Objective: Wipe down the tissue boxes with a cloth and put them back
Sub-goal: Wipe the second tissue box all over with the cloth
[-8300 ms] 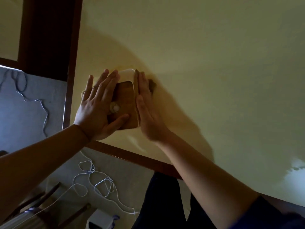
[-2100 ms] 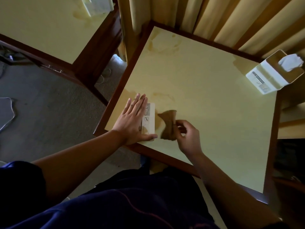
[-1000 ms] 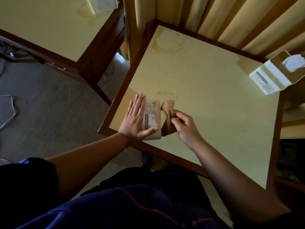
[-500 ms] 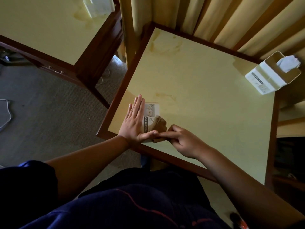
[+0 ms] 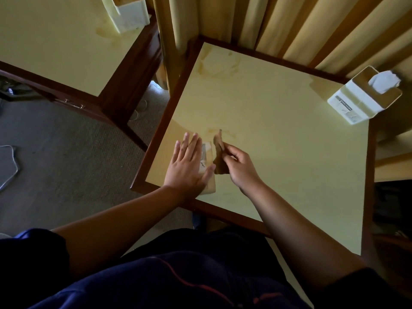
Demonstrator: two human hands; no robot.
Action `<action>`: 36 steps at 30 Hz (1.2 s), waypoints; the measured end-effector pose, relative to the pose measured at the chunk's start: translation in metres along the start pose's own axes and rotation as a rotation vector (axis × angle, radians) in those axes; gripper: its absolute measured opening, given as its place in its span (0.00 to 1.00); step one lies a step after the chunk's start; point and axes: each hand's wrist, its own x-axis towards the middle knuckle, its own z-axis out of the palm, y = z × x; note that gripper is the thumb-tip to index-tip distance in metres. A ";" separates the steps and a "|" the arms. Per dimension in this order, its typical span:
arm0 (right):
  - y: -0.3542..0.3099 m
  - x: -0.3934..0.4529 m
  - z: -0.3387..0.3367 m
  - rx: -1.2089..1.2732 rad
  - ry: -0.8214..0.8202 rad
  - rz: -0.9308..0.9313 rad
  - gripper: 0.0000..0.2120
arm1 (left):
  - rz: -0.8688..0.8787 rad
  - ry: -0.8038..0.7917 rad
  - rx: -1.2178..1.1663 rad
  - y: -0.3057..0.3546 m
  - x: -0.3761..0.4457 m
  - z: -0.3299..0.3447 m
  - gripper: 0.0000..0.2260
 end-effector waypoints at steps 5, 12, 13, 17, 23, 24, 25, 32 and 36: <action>0.012 -0.018 0.008 0.137 -0.015 0.091 0.19 | 0.022 0.003 0.027 0.002 0.001 0.005 0.33; 0.037 -0.039 0.008 0.083 -0.017 -0.029 0.19 | -0.044 -0.028 0.093 0.009 -0.001 0.008 0.31; 0.038 -0.038 0.009 0.037 0.015 -0.078 0.18 | -0.048 -0.032 0.089 0.008 0.000 0.008 0.31; 0.046 -0.029 0.008 -0.158 0.092 -0.212 0.21 | -0.037 -0.022 0.049 0.006 0.000 0.006 0.32; 0.049 -0.030 0.005 0.179 -0.026 -0.116 0.20 | -0.060 0.019 -0.012 0.008 0.002 0.009 0.30; 0.051 -0.028 0.003 0.245 -0.050 -0.083 0.20 | -0.060 0.043 -0.016 0.008 0.001 0.009 0.30; 0.055 -0.025 0.003 0.301 -0.078 -0.047 0.20 | -0.057 0.062 -0.021 0.008 0.001 0.010 0.30; 0.072 -0.022 0.008 0.243 -0.060 -0.178 0.23 | -0.029 0.065 0.089 0.016 0.001 0.006 0.30; 0.082 -0.021 0.010 0.095 -0.058 -0.279 0.24 | -0.029 0.056 0.104 0.016 0.002 0.008 0.31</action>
